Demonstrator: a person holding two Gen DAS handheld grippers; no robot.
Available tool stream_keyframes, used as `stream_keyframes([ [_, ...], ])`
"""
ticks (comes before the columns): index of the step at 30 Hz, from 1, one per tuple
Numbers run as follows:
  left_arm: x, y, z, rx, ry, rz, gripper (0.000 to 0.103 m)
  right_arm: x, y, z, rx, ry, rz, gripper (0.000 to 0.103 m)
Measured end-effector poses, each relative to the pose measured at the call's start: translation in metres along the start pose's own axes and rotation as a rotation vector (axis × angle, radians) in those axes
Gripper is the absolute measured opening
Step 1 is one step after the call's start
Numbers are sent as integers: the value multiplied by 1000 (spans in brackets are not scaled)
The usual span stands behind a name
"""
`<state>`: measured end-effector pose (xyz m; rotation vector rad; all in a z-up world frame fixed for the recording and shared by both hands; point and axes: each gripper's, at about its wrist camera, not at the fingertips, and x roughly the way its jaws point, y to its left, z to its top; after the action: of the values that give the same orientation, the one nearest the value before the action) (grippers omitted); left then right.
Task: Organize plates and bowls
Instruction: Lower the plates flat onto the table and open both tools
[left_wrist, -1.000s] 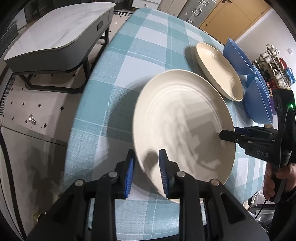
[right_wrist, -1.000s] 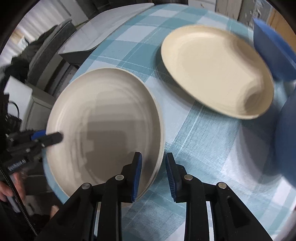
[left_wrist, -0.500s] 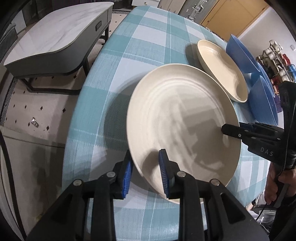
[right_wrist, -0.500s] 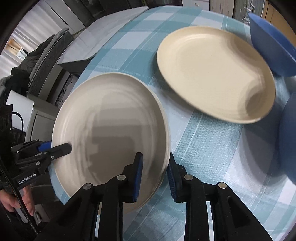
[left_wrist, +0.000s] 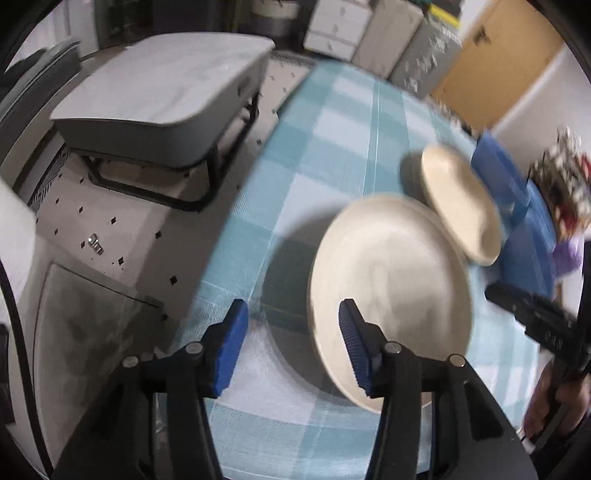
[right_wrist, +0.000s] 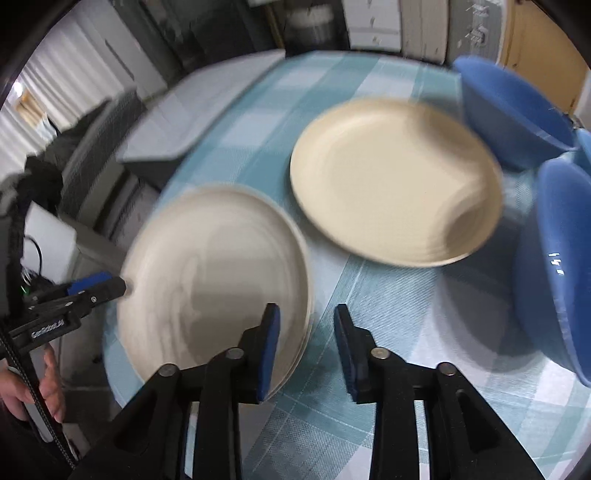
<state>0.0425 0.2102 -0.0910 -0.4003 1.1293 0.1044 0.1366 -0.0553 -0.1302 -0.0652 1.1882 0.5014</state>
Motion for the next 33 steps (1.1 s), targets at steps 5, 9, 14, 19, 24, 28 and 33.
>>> stream_keyframes([
  [5, -27, -22, 6, 18, -94, -39, 55, -49, -7, -5, 33, -178, 19, 72],
  [9, -36, -55, 8, 91, -165, -34, 60, -76, -2, -10, 47, -270, 46, 83],
  [14, -48, -91, 0, 157, -277, -41, 92, -106, -5, -22, 54, -377, 11, 86],
  [19, -58, -116, -7, 215, -371, 5, 93, -121, -2, -33, 13, -465, -63, 97],
  [24, -64, -127, -10, 239, -457, 45, 93, -130, -8, -46, 31, -550, -90, 101],
  [28, -61, -131, -5, 246, -445, 50, 93, -131, -11, -50, 30, -585, -112, 101],
  [33, -63, -141, -3, 279, -490, 82, 93, -134, -18, -48, 41, -602, -122, 101],
])
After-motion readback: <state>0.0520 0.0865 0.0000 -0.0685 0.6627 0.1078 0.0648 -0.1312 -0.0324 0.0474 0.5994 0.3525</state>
